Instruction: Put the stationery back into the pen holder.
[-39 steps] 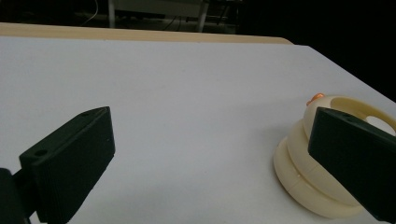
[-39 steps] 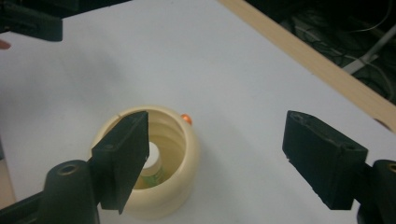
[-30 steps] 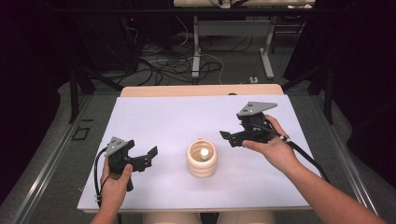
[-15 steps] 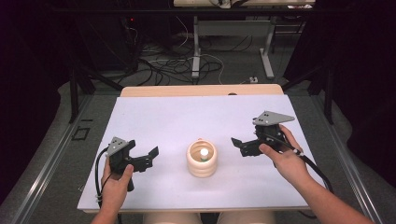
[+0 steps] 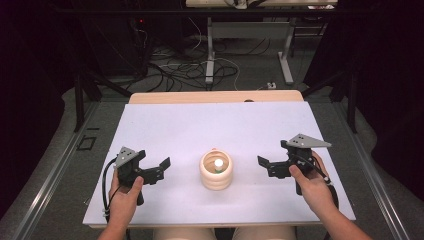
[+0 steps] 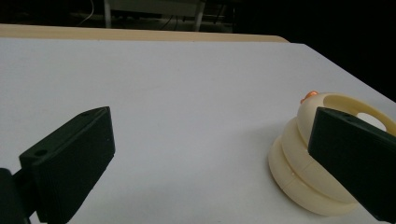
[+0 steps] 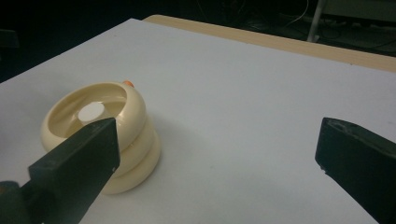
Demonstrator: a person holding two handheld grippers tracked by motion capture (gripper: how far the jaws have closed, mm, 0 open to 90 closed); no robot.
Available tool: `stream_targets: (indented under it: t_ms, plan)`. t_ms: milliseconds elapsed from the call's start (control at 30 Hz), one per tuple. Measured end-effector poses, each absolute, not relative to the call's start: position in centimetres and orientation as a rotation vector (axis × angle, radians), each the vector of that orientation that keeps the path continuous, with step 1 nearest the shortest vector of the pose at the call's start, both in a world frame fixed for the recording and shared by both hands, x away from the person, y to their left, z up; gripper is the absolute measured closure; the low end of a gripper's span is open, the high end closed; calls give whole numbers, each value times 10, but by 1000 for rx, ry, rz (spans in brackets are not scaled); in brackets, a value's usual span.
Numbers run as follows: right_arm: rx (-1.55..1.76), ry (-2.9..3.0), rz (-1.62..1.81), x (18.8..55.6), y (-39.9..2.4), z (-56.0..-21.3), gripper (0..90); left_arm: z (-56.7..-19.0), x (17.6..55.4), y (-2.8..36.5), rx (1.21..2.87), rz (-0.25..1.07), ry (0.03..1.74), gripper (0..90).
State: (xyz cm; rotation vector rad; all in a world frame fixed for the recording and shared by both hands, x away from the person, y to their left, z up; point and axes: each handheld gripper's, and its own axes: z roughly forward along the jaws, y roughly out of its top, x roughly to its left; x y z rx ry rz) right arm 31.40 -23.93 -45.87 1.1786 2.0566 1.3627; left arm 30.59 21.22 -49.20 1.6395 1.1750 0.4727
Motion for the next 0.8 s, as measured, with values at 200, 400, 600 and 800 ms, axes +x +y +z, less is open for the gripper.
stream_targets:
  t_ms: [200, 400, 600, 800]
  plan:
    - [1208, 2033, 1311, 312, -248, -477, 0, -493, 306, 212, 1638, 472, 1175, 5]
    - [1219, 2002, 1251, 310, -258, -494, 1, -493, 306, 212, 1642, 473, 1174, 5]
    - [1276, 1952, 1255, 310, -270, -513, 8, -494, 306, 211, 1647, 471, 1176, 5]
    - [1306, 1917, 1240, 310, -280, -519, 21, -496, 307, 210, 1646, 470, 1177, 5]
